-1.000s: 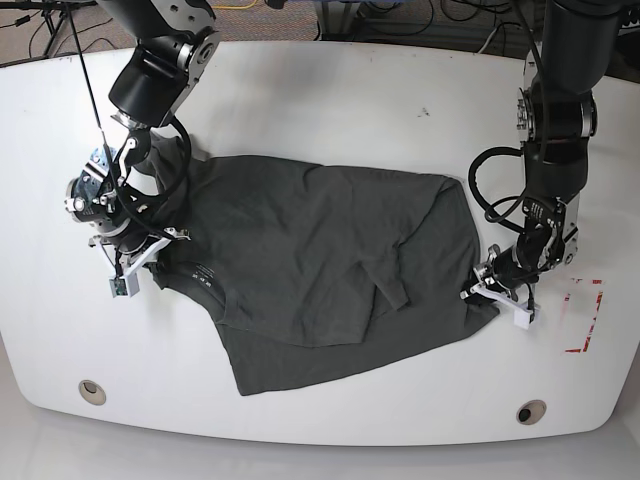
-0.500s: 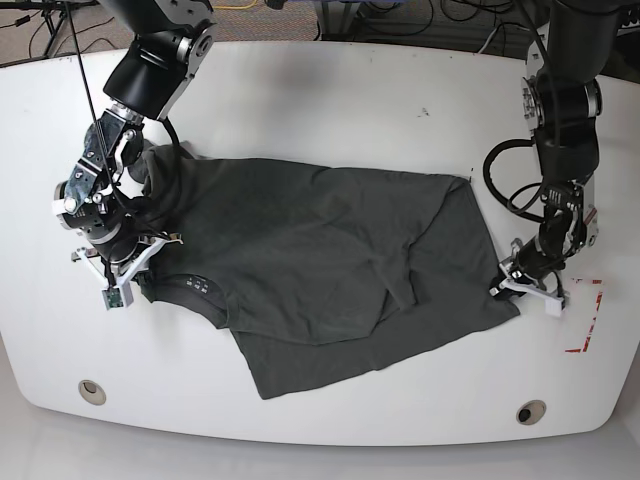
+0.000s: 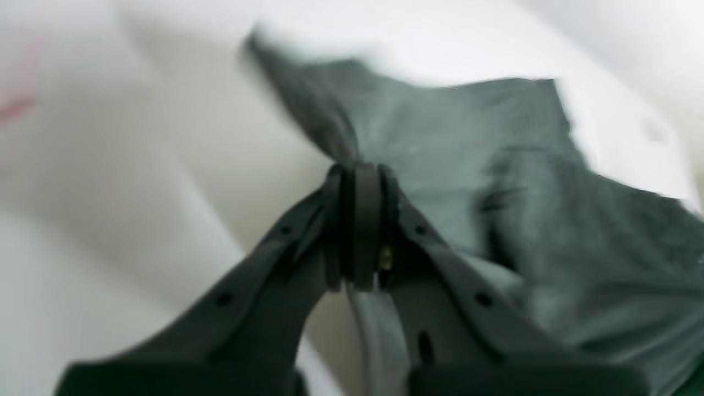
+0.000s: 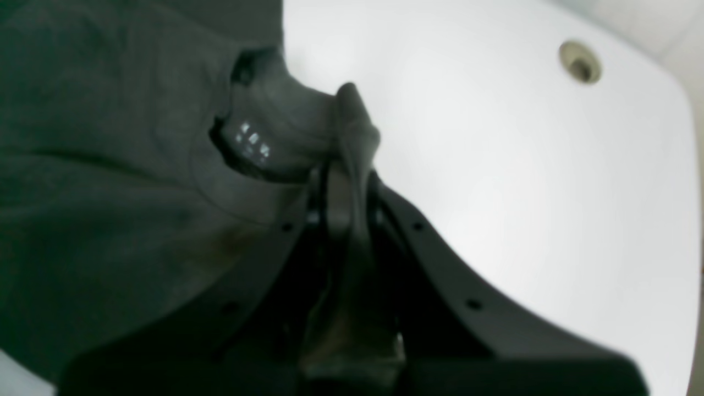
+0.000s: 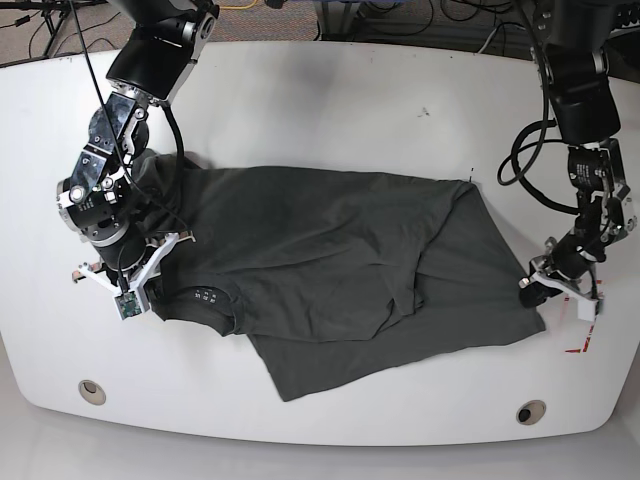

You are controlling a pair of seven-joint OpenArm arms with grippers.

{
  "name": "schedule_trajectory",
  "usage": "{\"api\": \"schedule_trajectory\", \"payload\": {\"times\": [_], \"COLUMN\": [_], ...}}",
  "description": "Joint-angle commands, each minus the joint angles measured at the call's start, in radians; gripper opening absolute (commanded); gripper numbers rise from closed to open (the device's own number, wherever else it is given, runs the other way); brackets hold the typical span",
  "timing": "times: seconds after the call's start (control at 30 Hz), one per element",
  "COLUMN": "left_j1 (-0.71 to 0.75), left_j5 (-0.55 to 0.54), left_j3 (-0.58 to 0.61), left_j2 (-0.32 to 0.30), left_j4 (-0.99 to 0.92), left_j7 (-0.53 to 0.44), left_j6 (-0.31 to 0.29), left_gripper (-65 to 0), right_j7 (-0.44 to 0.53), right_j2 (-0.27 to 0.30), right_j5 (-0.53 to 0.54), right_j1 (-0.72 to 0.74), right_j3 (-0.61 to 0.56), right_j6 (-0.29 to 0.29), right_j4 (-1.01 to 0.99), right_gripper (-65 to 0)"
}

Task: Fold the T-shirt properly
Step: 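Lift the shirt with both grippers and stretch it between them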

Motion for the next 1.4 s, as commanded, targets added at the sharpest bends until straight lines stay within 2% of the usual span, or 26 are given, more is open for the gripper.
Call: {"api": "schedule_trajectory", "payload": {"times": [0.0,0.13,0.27,0.5,0.57,0.73,0.87,1.1,1.37], "left_j1": [-0.024,-0.016,-0.039,-0.139,-0.174,-0.288,-0.389,-0.604,-0.634], "left_j5": [-0.025,-0.024,-0.024,-0.024,-0.024,-0.024,-0.022,-0.027,-0.028], "left_j3": [-0.04,-0.11,-0.164,-0.178,-0.178,-0.175,-0.173,-0.118,-0.103], "left_j2": [-0.023,-0.049,-0.052,-0.11,-0.115,-0.173,-0.182,-0.247,-0.253], "left_j4": [0.106,0.201,0.281,0.363,0.363,0.36,0.359,0.253,0.208], "left_j7": [0.024,0.078,0.127,0.181,0.182,0.187,0.19,0.257,0.27], "left_j6": [-0.008,-0.008,-0.008,-0.008,-0.008,-0.008,-0.008,-0.008,-0.009], "left_gripper": [-65.0,-65.0,-65.0,-65.0,-65.0,-65.0,-65.0,-65.0,-65.0], "right_j7": [0.03,0.029,-0.017,-0.071,-0.079,-0.091,-0.1,-0.102,-0.135], "right_j2": [0.022,0.043,0.068,0.1,0.105,0.122,0.148,0.18,0.195], "right_j5": [0.01,0.011,0.01,0.01,0.01,0.01,0.01,0.01,-0.018], "right_j1": [0.048,0.095,0.167,0.332,0.379,0.528,0.646,0.841,0.859], "right_j3": [-0.002,-0.01,-0.042,-0.086,-0.088,-0.111,-0.129,-0.149,-0.142], "right_j6": [-0.005,-0.005,-0.005,-0.005,-0.005,-0.005,-0.005,-0.005,-0.005], "right_j4": [0.03,0.029,0.025,-0.024,-0.044,-0.125,-0.192,-0.283,-0.291], "right_gripper": [-65.0,-65.0,-65.0,-65.0,-65.0,-65.0,-65.0,-65.0,-65.0]}}
